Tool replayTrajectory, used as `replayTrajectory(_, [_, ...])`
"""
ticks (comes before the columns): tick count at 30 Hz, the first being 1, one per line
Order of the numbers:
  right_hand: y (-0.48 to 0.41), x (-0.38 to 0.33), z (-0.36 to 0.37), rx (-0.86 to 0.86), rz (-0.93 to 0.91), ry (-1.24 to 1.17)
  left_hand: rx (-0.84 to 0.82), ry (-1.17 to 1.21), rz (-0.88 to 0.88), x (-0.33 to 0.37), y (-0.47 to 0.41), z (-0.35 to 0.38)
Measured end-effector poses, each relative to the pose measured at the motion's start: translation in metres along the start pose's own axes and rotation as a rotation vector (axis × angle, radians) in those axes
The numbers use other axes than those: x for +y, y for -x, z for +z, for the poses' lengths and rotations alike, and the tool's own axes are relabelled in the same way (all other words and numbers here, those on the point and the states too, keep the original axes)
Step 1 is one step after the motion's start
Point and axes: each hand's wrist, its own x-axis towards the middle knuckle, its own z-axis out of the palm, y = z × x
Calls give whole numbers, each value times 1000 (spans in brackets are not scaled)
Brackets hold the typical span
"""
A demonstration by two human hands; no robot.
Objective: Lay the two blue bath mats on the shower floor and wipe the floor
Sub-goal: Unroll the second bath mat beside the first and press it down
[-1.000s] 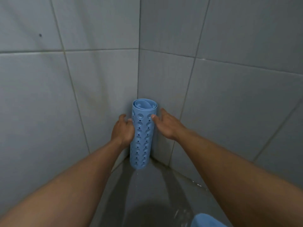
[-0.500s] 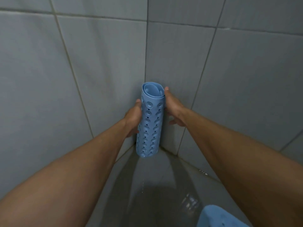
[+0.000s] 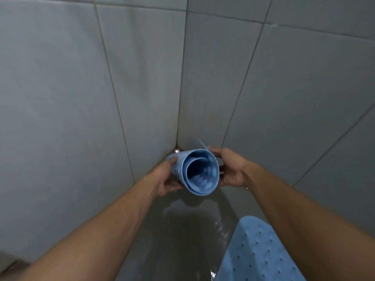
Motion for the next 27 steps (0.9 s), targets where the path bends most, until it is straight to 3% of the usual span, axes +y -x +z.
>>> replayTrajectory(4, [5, 42, 11, -17, 101, -42, -69, 16, -93, -30, 0, -18])
replayTrajectory(12, [14, 104, 18, -115, 22, -78, -130, -104, -123, -70, -8, -51])
replayTrajectory(21, [101, 116, -13, -121, 55, -7, -196, -314, -176, -88, 46, -7])
replayTrajectory(27, [144, 148, -46, -174, -45, 10, -223, -372, -178, -107, 90, 19])
